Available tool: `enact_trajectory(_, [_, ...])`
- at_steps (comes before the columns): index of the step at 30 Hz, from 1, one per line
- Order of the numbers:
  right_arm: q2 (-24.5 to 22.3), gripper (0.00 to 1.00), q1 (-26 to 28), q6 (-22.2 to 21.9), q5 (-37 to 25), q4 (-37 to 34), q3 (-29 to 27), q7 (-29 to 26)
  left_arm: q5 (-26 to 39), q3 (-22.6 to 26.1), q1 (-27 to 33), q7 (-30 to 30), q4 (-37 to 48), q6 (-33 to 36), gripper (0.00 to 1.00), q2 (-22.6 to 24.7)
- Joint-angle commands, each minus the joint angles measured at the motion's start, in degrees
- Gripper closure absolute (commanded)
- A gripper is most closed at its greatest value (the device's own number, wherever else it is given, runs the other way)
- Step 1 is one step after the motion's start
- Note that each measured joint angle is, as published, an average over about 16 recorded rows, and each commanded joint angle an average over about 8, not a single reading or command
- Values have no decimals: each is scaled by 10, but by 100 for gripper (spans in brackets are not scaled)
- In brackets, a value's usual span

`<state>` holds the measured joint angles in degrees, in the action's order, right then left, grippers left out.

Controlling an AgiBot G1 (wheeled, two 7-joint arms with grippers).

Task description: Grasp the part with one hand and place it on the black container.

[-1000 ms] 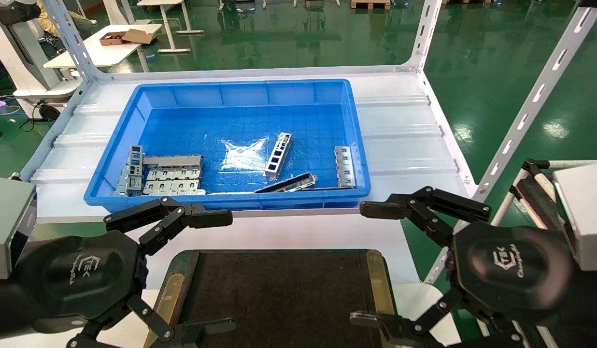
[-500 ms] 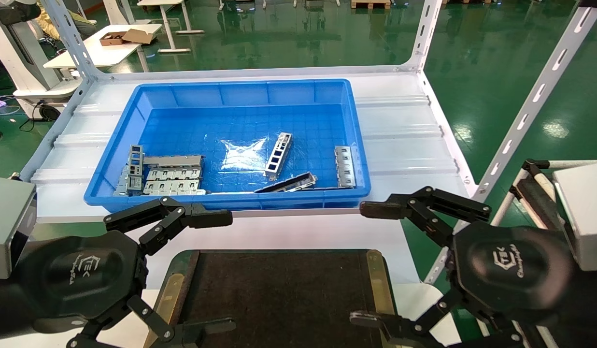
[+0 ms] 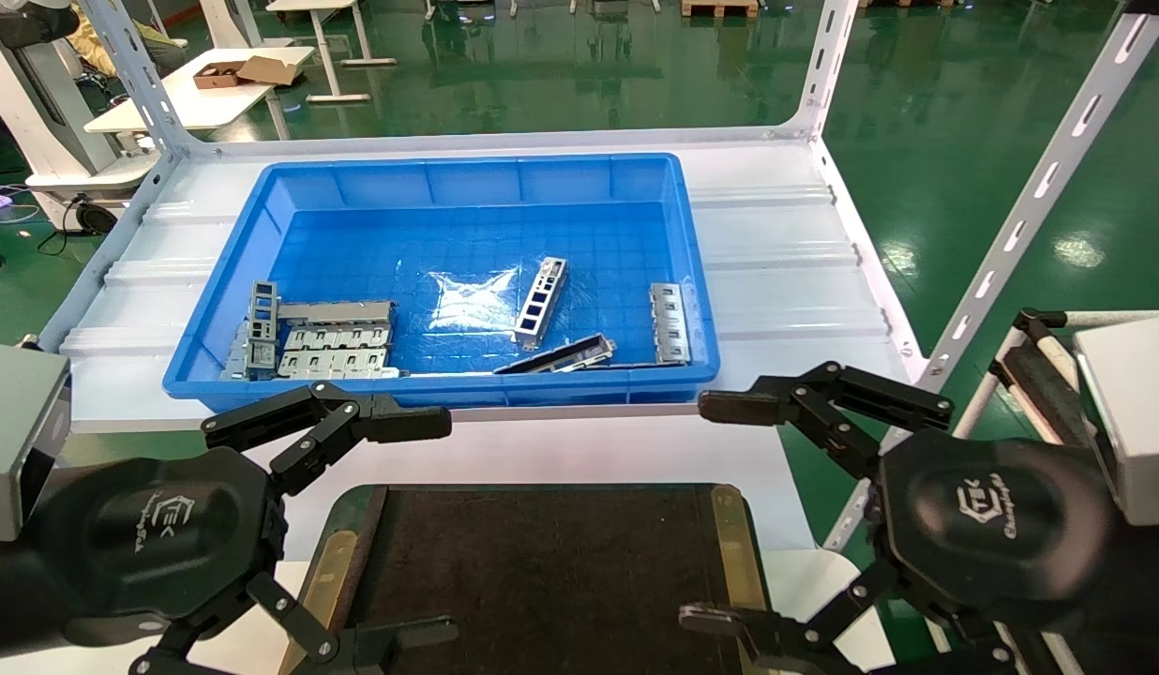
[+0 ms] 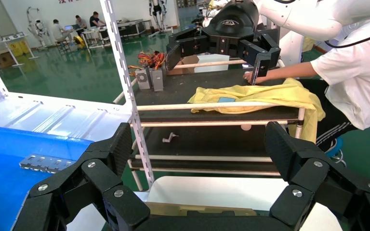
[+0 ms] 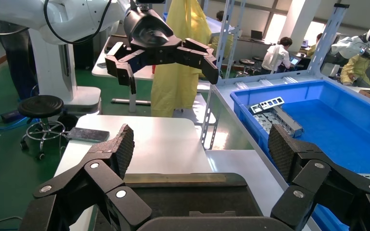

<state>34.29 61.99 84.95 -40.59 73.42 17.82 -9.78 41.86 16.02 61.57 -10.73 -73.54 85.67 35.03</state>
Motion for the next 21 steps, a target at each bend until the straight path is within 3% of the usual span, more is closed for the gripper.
enact_trajectory(1, [0,0,0,0,0,0,0,0,0,0,0,0,0,0,0,0])
enact_trajectory(11, [0,0,0,0,0,0,0,0,16,3,11,4,1,-19,0,11])
enact_trajectory(21, [0,0,0,0,0,-1,0,0,95,28,54,2,30,-84,0,47])
